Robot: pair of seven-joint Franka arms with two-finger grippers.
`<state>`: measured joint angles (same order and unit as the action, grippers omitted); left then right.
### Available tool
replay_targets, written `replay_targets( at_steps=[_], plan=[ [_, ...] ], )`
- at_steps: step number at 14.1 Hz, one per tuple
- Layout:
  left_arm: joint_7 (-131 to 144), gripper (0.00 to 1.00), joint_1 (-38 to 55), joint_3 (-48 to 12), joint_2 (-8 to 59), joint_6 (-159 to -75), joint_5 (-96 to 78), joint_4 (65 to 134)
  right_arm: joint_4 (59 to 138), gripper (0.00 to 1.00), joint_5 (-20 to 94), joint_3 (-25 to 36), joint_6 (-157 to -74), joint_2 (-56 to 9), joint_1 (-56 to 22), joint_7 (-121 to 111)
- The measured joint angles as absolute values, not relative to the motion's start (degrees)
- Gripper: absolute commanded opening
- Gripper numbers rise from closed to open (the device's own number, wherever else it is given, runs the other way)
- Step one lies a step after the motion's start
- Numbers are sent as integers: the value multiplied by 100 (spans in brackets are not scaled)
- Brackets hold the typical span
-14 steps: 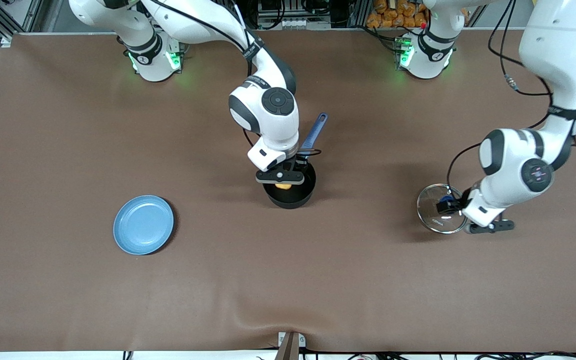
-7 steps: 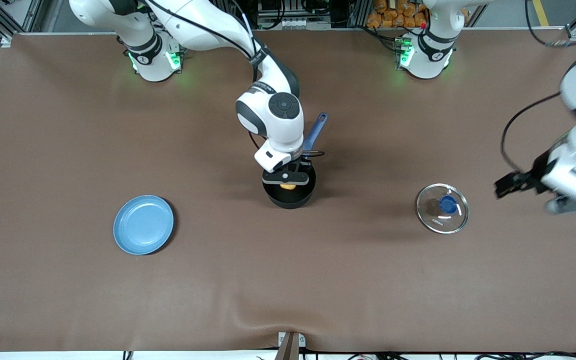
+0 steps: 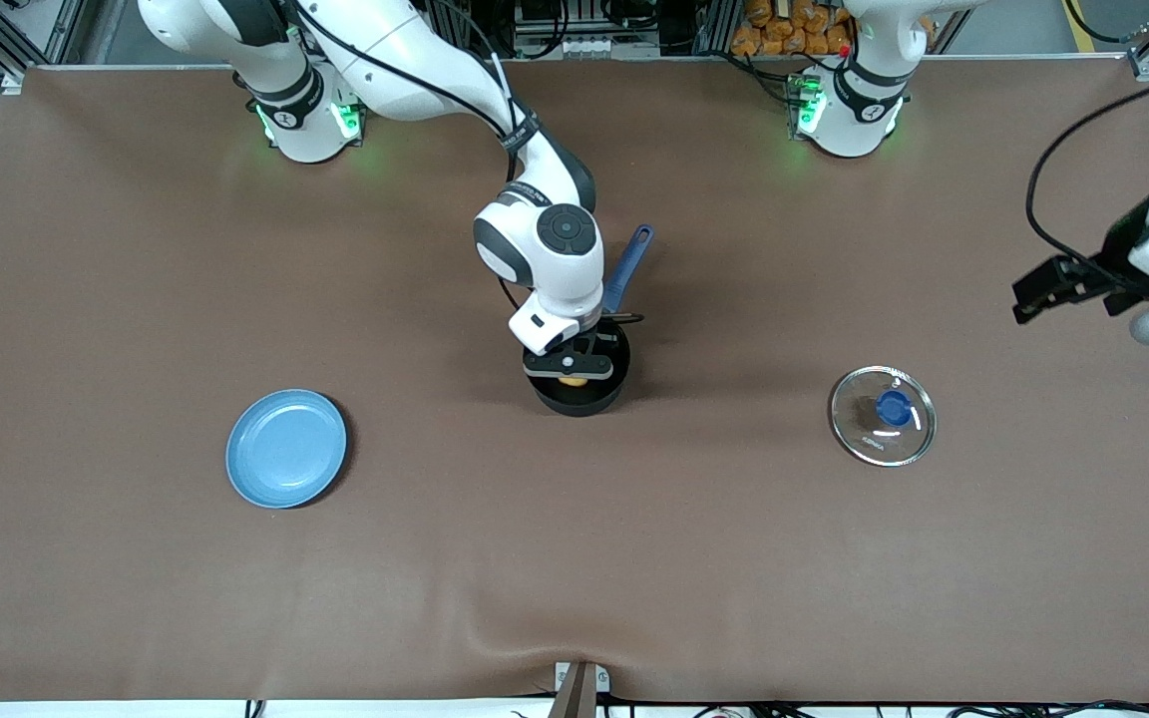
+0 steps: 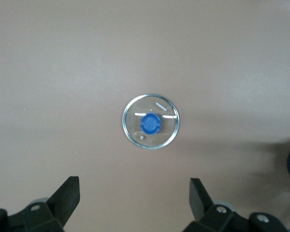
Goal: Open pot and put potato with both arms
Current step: 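Release the potato into the pot with the right gripper while the left gripper withdraws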
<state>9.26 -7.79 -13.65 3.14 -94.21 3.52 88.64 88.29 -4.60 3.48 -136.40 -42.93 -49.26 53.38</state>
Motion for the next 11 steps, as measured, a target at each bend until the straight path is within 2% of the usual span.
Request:
replay_targets(
  at_steps=[2, 4, 5, 11],
  plan=[
    [929, 100, -772, -1402, 183, -9234, 150, 8863, 8829, 39, -460, 357, -13642, -4300, -4926, 5342],
    [929, 100, -799, -1373, 114, -9024, -86, 8863, 8829, 61, -460, 377, -13642, -4314, -4925, 5344],
    [929, 100, -807, -1359, 93, -8971, -125, 8862, 8829, 66, -460, 386, -13642, -4325, -4924, 5350],
    [881, 100, -814, -1300, 33, -8914, -134, 8840, 8824, 68, -460, 404, -13646, -4345, -4923, 5378]
  ],
)
